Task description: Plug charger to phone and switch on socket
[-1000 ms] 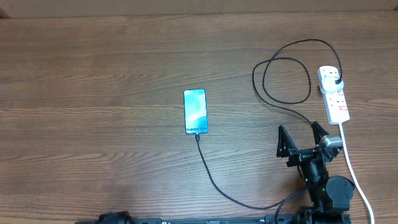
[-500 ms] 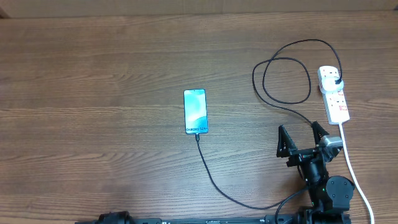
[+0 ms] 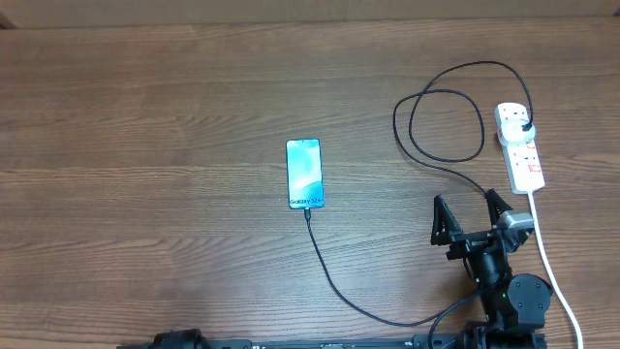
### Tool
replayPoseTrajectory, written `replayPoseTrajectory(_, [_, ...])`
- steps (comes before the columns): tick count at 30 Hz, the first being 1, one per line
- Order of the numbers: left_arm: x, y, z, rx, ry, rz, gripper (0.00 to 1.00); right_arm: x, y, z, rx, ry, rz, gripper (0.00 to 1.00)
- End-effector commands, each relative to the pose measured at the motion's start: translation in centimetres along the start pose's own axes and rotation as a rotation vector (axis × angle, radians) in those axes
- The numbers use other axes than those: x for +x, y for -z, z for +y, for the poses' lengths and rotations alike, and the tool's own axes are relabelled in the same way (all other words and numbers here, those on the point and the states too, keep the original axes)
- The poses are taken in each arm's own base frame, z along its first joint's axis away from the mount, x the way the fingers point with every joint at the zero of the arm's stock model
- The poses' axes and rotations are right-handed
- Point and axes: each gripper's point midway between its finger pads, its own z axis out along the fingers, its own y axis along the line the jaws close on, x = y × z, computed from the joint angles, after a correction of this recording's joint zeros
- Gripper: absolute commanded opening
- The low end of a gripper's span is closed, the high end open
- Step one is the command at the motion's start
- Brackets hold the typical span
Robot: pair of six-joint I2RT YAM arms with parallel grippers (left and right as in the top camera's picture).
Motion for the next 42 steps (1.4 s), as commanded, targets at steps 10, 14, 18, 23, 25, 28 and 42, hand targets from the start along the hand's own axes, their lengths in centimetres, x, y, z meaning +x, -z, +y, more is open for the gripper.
replayPoseTrajectory(10, [1.0,-14.0,-2.2,0.004,-0.039,0.038,1.00,0.3,0.0,0.2,-0.012,0.004,0.000,1.00])
replayPoseTrajectory(14, [3.8,-19.1,-2.4,-0.003,-0.044,0.071,1.00,0.3,0.0,0.2,-0.013,0.005,0.000,1.00])
replayPoseTrajectory(18, [7.4,-24.1,-2.8,0.025,-0.043,0.079,0.99,0.3,0.0,0.2,-0.013,0.005,0.000,1.00])
replayPoseTrajectory(23, [10.1,-27.8,-3.8,0.093,-0.035,0.032,1.00,0.3,0.0,0.2,-0.013,0.005,0.000,1.00])
replayPoseTrajectory(25, [11.1,-28.9,-3.7,0.099,-0.032,0.012,1.00,0.3,0.0,0.2,-0.013,0.005,0.000,1.00])
replayPoseTrajectory(28, [12.9,-30.1,-3.5,0.101,-0.028,0.001,1.00,0.3,0.0,0.2,-0.013,0.005,0.000,1.00])
replayPoseTrajectory(42, [16.9,-31.7,-2.4,0.077,-0.168,0.002,1.00,0.2,0.0,0.2,-0.012,0.005,-0.001,1.00])
